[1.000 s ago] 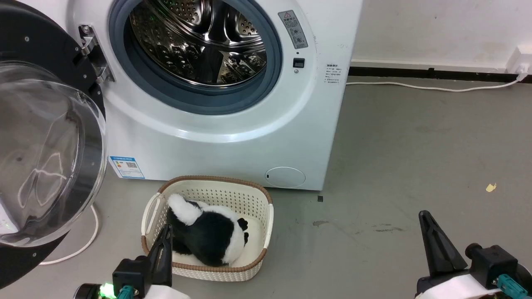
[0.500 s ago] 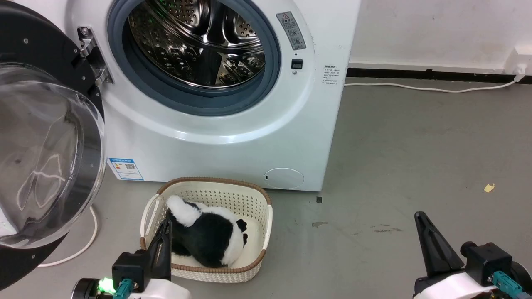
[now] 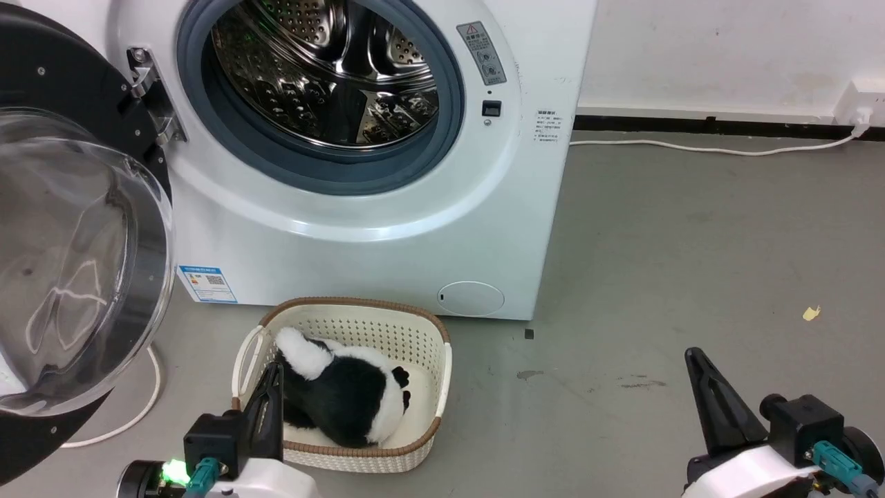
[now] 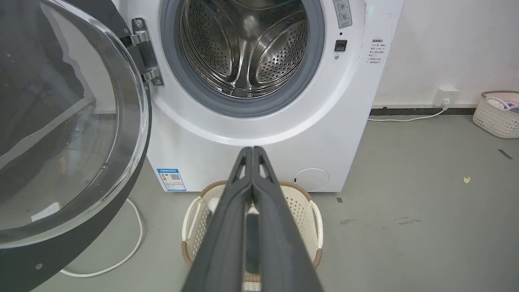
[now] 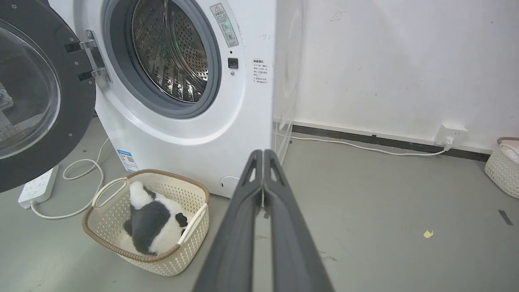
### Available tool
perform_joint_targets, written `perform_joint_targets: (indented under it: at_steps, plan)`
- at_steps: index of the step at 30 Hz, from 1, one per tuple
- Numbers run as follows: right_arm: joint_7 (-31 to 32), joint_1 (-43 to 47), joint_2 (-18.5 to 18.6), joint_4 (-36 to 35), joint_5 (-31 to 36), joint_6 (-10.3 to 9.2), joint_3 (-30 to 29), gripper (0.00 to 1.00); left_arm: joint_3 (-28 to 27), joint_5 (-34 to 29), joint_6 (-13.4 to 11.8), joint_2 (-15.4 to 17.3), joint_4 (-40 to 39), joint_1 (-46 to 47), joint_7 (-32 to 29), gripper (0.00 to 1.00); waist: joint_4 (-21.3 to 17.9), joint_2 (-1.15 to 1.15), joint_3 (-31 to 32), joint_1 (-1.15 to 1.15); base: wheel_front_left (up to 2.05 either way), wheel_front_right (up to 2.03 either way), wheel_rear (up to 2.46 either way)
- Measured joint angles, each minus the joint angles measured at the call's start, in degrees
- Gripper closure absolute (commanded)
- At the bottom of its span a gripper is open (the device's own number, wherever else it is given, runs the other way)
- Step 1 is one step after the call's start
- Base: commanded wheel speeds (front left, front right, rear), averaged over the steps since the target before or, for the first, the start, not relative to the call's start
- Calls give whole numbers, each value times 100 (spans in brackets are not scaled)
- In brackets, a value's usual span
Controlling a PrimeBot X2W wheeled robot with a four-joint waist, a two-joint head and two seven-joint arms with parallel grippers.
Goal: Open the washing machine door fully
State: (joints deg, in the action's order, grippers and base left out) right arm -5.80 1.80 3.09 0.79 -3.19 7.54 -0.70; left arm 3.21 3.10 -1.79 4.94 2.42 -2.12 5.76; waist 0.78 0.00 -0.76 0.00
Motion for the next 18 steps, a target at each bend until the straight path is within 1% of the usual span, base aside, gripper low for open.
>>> perform_joint_targets:
  at_steps: [18]
  plan:
    - [222, -8, 0, -10, 124, 0, 20, 100, -102, -102, 73, -60, -79, 20, -222, 100, -31, 0, 30, 0, 0, 0, 0]
